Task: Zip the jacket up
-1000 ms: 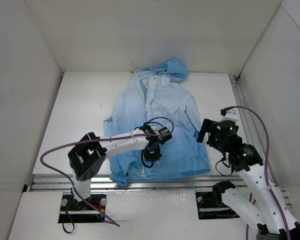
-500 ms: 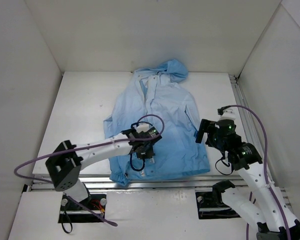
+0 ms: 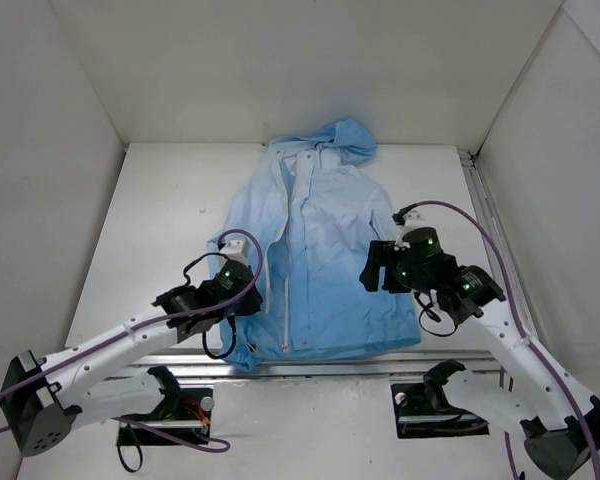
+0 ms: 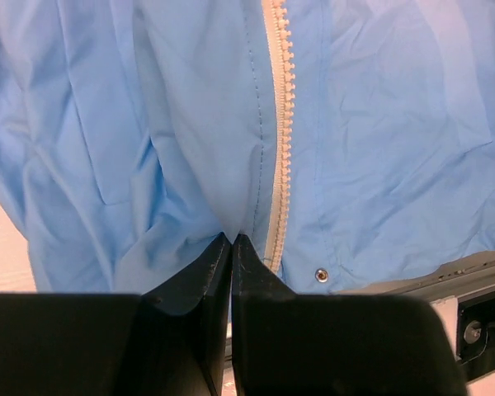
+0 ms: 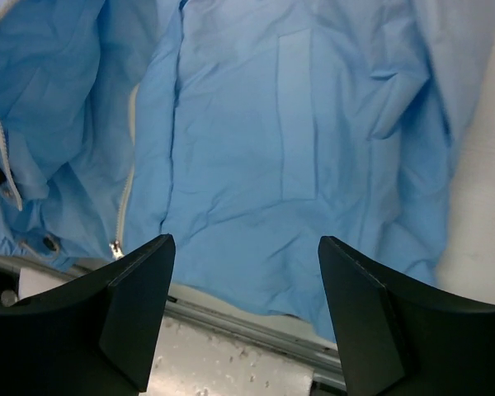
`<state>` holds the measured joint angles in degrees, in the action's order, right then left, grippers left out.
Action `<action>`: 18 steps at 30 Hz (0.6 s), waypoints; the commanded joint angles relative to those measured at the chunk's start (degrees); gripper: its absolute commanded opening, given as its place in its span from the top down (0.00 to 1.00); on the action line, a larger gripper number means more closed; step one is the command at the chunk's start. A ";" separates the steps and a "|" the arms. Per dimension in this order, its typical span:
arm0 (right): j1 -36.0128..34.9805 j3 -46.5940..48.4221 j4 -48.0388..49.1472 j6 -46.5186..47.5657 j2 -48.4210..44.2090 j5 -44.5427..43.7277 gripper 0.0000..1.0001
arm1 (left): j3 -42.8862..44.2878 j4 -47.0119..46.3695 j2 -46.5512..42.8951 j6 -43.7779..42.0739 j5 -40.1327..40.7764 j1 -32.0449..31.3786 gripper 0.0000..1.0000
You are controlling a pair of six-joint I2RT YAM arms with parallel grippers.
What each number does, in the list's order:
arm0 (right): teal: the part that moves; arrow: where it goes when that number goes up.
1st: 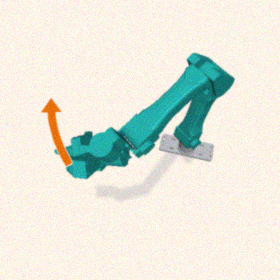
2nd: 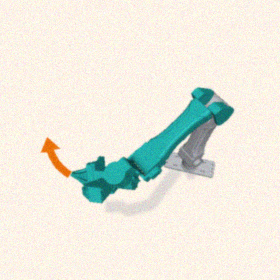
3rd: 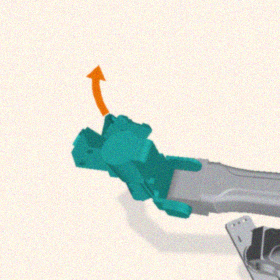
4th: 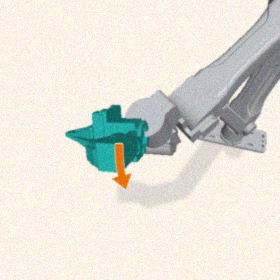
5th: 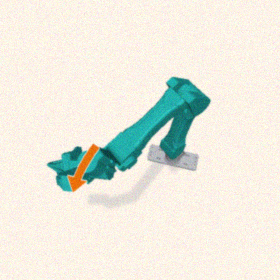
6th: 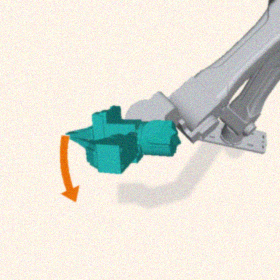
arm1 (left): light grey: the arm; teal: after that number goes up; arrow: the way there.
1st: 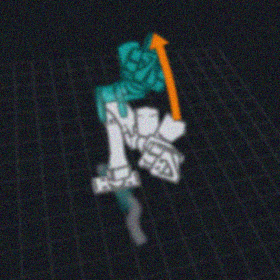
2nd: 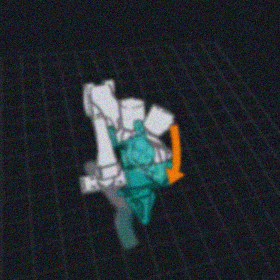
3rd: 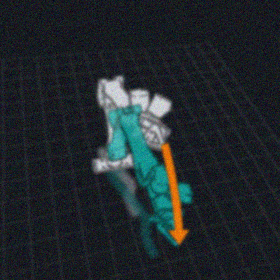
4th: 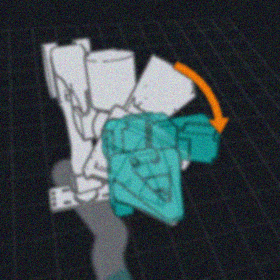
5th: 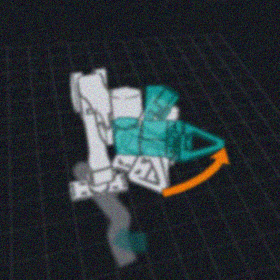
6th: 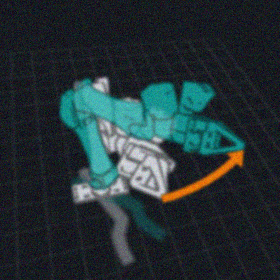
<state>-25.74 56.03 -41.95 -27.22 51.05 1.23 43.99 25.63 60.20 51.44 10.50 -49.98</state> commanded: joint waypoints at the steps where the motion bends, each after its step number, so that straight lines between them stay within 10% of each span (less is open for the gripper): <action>1: -5.88 1.37 3.01 -4.41 3.52 -0.97 0.33 | 0.05 -2.87 -2.98 -6.09 1.89 1.54 1.00; 18: -31.29 4.70 7.06 -24.27 28.21 -12.22 0.31 | -0.92 0.12 -2.55 -9.25 -0.39 5.15 1.00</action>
<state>-53.63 56.84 -37.21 -45.89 76.86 -6.85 43.13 25.96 58.50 43.66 10.33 -46.26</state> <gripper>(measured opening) 0.687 0.005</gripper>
